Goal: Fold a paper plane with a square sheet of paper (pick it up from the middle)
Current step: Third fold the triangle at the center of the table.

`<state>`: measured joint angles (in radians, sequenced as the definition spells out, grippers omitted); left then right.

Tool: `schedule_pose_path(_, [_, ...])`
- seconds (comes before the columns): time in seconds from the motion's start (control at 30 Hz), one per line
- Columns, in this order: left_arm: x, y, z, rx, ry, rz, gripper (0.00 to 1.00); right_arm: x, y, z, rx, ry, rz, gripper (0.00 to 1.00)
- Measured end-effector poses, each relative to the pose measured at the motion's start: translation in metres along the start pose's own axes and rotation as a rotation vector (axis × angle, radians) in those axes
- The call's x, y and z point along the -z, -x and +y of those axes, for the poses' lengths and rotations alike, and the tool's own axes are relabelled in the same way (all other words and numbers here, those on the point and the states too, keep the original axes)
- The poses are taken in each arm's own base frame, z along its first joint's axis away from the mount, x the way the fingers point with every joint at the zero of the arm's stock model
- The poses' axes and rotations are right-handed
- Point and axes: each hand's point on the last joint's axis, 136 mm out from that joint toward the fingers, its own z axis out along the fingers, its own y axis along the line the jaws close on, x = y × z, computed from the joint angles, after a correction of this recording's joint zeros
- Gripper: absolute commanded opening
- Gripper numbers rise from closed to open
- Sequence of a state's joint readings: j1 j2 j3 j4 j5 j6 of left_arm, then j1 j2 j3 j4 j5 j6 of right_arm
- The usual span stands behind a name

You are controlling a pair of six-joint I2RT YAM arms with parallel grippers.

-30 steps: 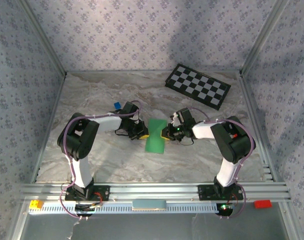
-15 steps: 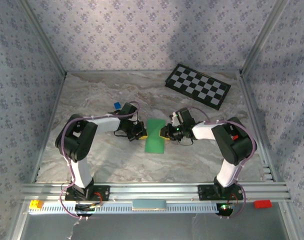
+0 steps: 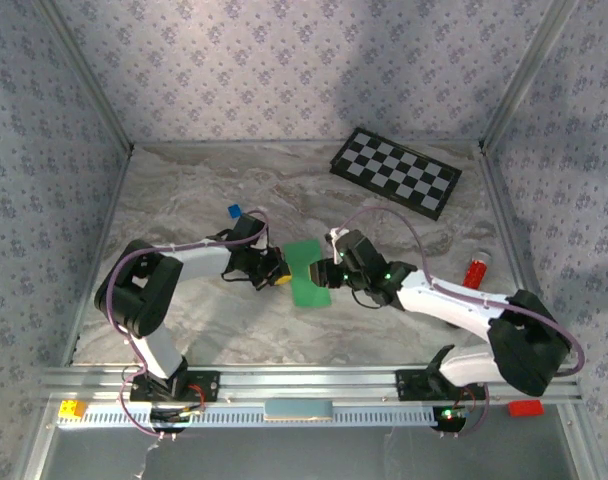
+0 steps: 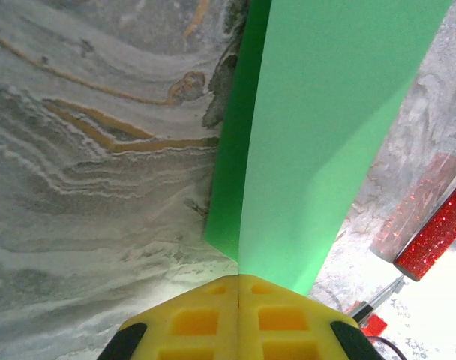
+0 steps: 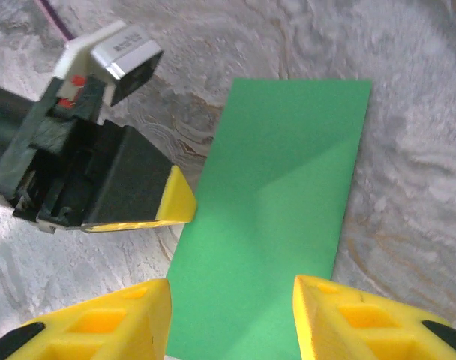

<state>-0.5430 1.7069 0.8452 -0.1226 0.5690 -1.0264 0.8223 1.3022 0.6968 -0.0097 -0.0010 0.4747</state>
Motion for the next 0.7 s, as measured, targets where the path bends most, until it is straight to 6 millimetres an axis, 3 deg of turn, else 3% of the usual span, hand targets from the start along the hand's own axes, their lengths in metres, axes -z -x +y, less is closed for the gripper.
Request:
schedule_pose_path(0.23, [0.004, -0.001, -0.007, -0.003, -0.03, 0.005, 0.0, -0.005, -0.045, 0.029, 0.4, 0.003, -0.018, 0.49])
schedule_pose_path(0.4, [0.007, -0.001, -0.011, -0.008, -0.044, 0.007, 0.0, -0.021, -0.065, 0.044, 0.671, -0.036, 0.002, 0.48])
schedule_pose_path(0.57, [0.013, -0.001, -0.017, -0.017, -0.063, -0.002, 0.0, -0.033, -0.077, 0.053, 0.819, -0.069, 0.015, 0.49])
schedule_pose_path(0.7, [0.015, 0.002, -0.017, -0.013, -0.066, -0.008, 0.0, -0.039, -0.074, 0.054, 0.88, -0.133, -0.003, 0.49])
